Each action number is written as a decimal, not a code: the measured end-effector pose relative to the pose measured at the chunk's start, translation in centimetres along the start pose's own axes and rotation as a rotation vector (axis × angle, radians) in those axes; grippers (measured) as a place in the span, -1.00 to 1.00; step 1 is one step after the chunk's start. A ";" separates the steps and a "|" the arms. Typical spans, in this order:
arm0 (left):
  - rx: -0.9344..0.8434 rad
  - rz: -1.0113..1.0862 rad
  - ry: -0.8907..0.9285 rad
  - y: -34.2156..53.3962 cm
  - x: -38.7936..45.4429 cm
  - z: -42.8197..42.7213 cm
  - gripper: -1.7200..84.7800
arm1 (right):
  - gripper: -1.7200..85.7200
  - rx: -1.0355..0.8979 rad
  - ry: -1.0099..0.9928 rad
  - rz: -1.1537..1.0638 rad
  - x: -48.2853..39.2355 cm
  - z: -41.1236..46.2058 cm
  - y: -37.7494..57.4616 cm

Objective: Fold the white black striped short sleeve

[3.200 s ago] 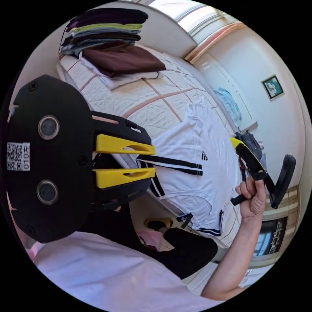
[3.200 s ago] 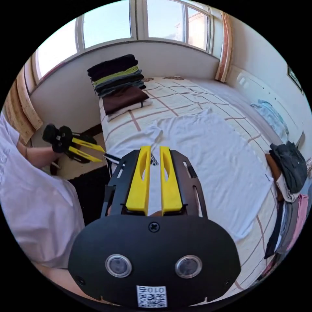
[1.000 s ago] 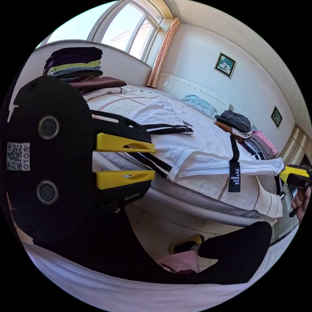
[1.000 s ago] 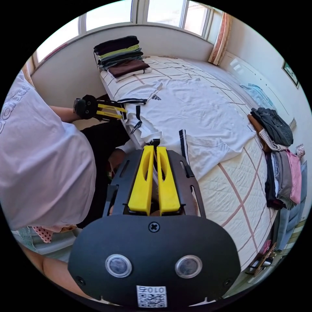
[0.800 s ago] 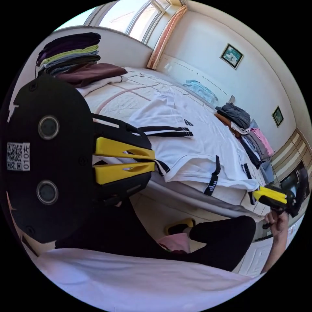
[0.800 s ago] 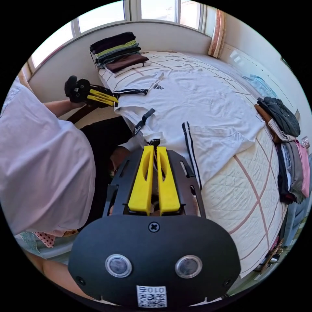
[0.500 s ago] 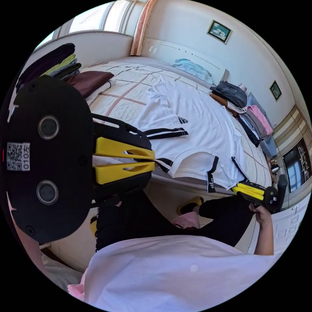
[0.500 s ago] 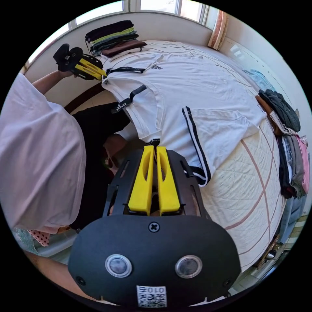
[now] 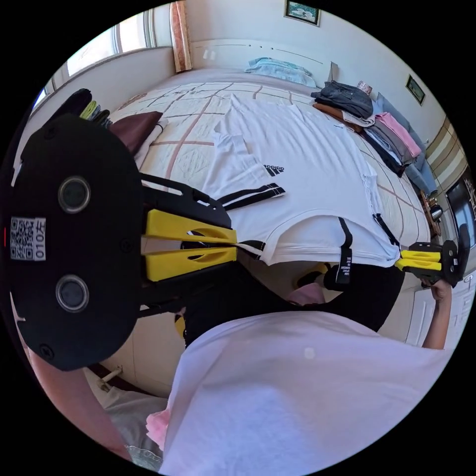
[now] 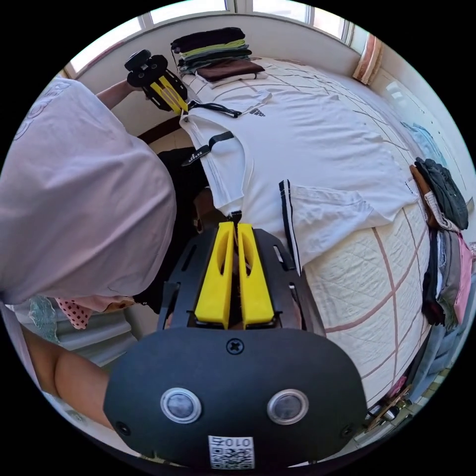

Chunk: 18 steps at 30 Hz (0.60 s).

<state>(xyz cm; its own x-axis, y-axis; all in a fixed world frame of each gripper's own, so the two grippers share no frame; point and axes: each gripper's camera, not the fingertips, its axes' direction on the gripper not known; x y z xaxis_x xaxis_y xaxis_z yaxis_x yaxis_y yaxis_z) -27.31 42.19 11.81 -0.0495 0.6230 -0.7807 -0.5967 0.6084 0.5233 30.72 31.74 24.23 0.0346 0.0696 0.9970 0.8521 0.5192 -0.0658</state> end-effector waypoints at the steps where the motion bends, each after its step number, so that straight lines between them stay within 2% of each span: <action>1: -0.003 0.006 0.017 -0.6 -0.9 -0.3 -0.97 | -0.92 0.012 -0.026 0.009 0.4 -0.6 -0.2; 5: -0.033 0.056 0.072 -3.4 -7.3 -3.4 -0.97 | -0.92 0.046 -0.009 -0.044 3.8 -7.3 -3.2; 8: -0.029 0.117 0.100 -6.3 -16.3 -6.9 -0.96 | -0.93 0.025 0.034 -0.086 9.3 -12.5 -7.1; 10: -0.056 0.148 0.175 -8.9 -25.3 -7.9 -0.96 | -0.93 -0.006 0.005 -0.089 13.9 -14.3 -9.9; 13: -0.103 0.098 0.207 -12.5 -36.6 -6.1 -0.96 | -0.93 -0.022 -0.043 -0.020 21.7 -14.7 -14.4; 16: -0.196 0.014 0.225 -16.0 -44.7 -1.8 -0.96 | -0.93 -0.043 -0.096 0.059 27.2 -12.4 -18.0; 18: -0.256 -0.016 0.212 -17.5 -47.2 1.3 -0.96 | -0.93 -0.075 -0.068 0.103 28.9 -10.4 -19.4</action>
<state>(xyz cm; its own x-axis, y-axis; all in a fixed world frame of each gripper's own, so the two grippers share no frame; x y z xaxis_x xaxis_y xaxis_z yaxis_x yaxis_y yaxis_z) -13.48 2.75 39.93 -0.1885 0.4819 -0.8557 -0.7793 0.4568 0.4289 20.64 14.79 54.79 0.0903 0.1784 0.9798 0.8826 0.4415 -0.1617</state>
